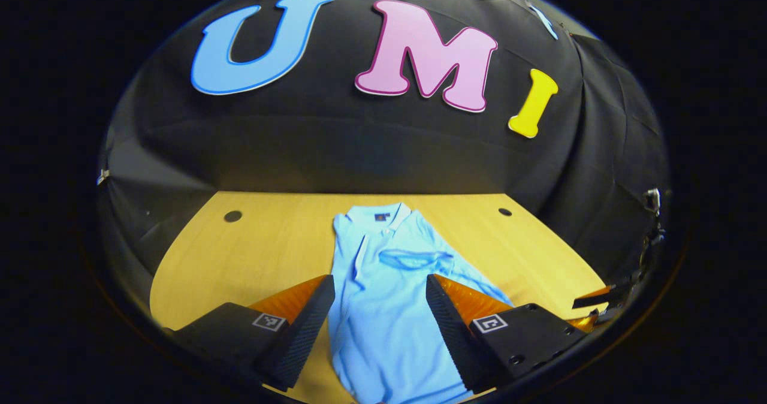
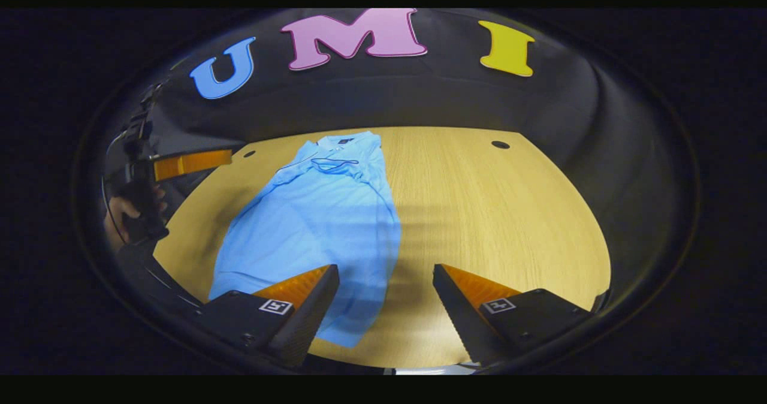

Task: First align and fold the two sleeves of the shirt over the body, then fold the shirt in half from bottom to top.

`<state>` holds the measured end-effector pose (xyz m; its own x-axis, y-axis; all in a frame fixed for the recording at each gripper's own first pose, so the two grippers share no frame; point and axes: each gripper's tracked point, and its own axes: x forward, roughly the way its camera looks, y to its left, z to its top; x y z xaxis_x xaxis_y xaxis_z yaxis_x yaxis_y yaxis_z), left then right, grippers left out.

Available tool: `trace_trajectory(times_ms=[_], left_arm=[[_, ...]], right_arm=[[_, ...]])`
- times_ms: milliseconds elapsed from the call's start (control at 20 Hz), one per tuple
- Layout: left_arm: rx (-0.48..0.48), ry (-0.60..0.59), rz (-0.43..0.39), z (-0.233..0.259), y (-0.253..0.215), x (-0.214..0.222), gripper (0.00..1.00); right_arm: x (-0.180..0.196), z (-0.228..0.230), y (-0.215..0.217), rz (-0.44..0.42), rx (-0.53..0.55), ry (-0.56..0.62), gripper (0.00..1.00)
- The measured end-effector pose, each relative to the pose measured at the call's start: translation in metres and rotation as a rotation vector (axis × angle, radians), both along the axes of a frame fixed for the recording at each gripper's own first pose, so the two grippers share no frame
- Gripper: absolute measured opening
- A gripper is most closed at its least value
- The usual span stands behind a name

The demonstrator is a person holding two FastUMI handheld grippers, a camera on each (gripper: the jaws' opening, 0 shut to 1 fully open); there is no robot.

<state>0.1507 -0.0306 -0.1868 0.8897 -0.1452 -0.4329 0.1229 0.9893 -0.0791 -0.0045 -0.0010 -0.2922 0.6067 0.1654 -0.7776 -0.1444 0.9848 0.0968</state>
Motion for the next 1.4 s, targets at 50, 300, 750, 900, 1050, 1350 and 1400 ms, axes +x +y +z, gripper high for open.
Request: trace_trajectory(times_ms=[50,300,750,900,1050,1350,1400], left_arm=[[0.011,0.024,0.003,-0.010,0.004,-0.022,0.97],[0.023,0.177,0.004,-0.075,0.002,-0.123,0.97],[0.084,0.354,-0.006,-0.150,-0.027,-0.175,0.98],[0.131,0.432,0.042,-0.170,-0.019,-0.185,0.96],[0.145,0.399,-0.010,-0.169,-0.025,-0.175,0.89],[0.151,0.396,-0.072,-0.169,-0.039,-0.174,0.60],[0.141,0.397,-0.072,-0.170,-0.042,-0.172,0.39]], right_arm=[[-0.009,-0.001,0.004,0.004,0.003,0.012,0.98],[-0.057,-0.015,0.031,0.051,0.019,0.068,0.99],[-0.084,-0.060,0.037,0.025,-0.019,0.132,0.99],[-0.092,-0.069,0.036,-0.002,-0.001,0.153,0.99],[-0.092,-0.074,0.032,0.000,-0.039,0.160,0.98],[-0.086,-0.078,0.035,0.044,-0.072,0.175,0.55],[-0.086,-0.077,0.038,0.052,-0.063,0.184,0.48]])
